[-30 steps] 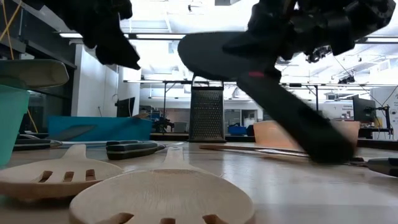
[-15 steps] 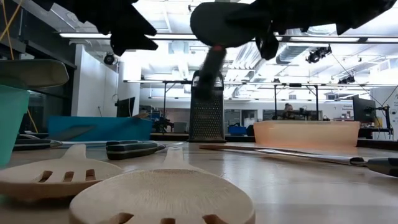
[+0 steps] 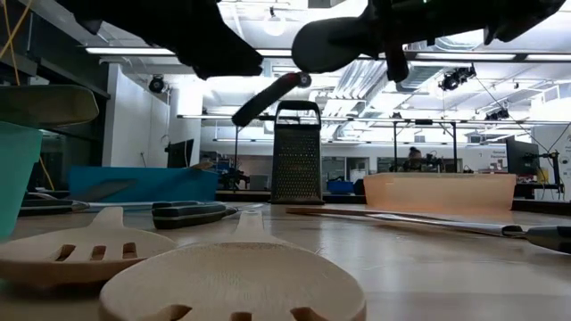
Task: Pick & Place Kitchen Items
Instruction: Put the black flipper into the green bin
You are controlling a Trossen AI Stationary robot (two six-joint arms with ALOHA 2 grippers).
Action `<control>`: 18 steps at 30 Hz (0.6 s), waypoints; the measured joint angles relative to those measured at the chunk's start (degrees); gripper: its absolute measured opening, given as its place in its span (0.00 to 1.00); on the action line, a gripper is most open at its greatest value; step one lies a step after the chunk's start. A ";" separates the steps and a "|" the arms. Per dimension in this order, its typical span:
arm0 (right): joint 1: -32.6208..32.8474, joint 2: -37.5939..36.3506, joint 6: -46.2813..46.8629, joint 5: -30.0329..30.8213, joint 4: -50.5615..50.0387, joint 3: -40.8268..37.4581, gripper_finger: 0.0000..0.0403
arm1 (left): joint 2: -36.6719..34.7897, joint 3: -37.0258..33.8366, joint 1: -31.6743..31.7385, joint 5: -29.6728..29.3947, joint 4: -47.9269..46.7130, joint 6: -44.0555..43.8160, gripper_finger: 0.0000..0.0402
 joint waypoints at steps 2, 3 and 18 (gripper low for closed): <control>0.00 0.00 -0.04 1.60 -0.12 0.01 0.01 | 1.26 -0.01 0.00 -2.03 1.51 1.99 0.51; 0.00 0.00 -0.04 2.22 -0.16 0.00 0.01 | 1.85 -0.01 0.00 -3.21 2.61 2.85 0.51; 0.00 2.34 -2.33 8.06 6.86 0.02 0.01 | 4.32 0.03 0.02 -12.20 7.66 6.83 0.83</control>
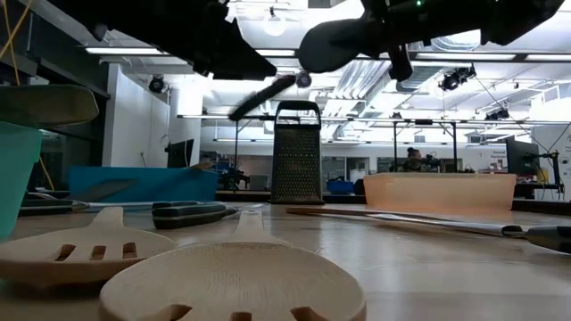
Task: Pick & Place Kitchen Items
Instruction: Put the black flipper into the green bin
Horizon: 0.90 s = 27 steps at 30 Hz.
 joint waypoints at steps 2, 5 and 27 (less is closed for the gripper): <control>0.06 1.13 -1.13 0.68 2.54 0.00 0.01 | 0.01 0.00 0.00 -1.51 0.33 0.06 0.84; 0.05 3.16 -1.32 1.06 5.55 0.00 0.01 | 0.02 0.00 0.00 -2.81 0.37 1.47 0.84; 0.04 7.76 -3.85 1.06 16.42 0.00 0.01 | 0.02 0.00 -0.02 -7.64 -3.12 1.28 0.65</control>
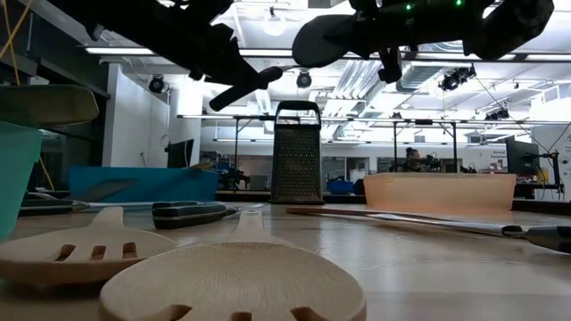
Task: Pick & Place Kitchen Items
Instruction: Put the black flipper into the green bin
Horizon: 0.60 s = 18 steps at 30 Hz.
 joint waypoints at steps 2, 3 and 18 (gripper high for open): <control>0.00 0.00 0.00 0.00 -0.01 0.00 0.01 | 0.00 0.00 0.00 0.08 -0.49 -0.34 0.57; 0.00 0.00 0.00 0.00 0.01 0.00 0.01 | 0.00 0.00 0.00 0.10 -0.63 -0.41 0.53; 0.50 0.00 -0.58 -1.02 -2.19 0.00 0.02 | -0.02 -0.04 0.04 0.86 -4.76 -8.27 0.24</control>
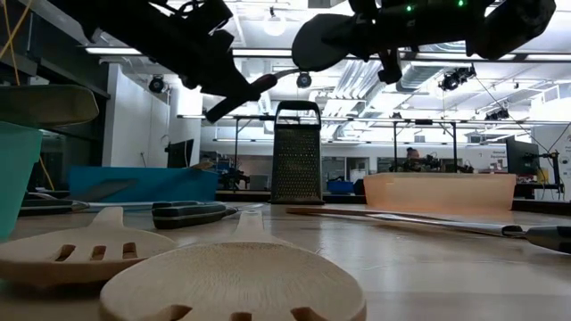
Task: Pick & Place Kitchen Items
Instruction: Put the black flipper into the green bin
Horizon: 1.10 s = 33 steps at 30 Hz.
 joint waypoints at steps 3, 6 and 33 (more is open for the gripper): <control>0.19 -0.36 -0.03 -1.01 -1.32 0.00 0.04 | 0.00 0.00 -0.02 0.13 -0.78 0.08 0.24; 1.01 -0.50 -1.14 -0.93 -2.15 0.00 0.07 | -1.12 0.00 -0.21 1.49 -3.25 0.68 0.24; 4.63 -10.54 -2.15 -4.05 -12.09 0.04 0.49 | -14.33 0.03 -5.94 -0.42 -21.22 -8.44 0.19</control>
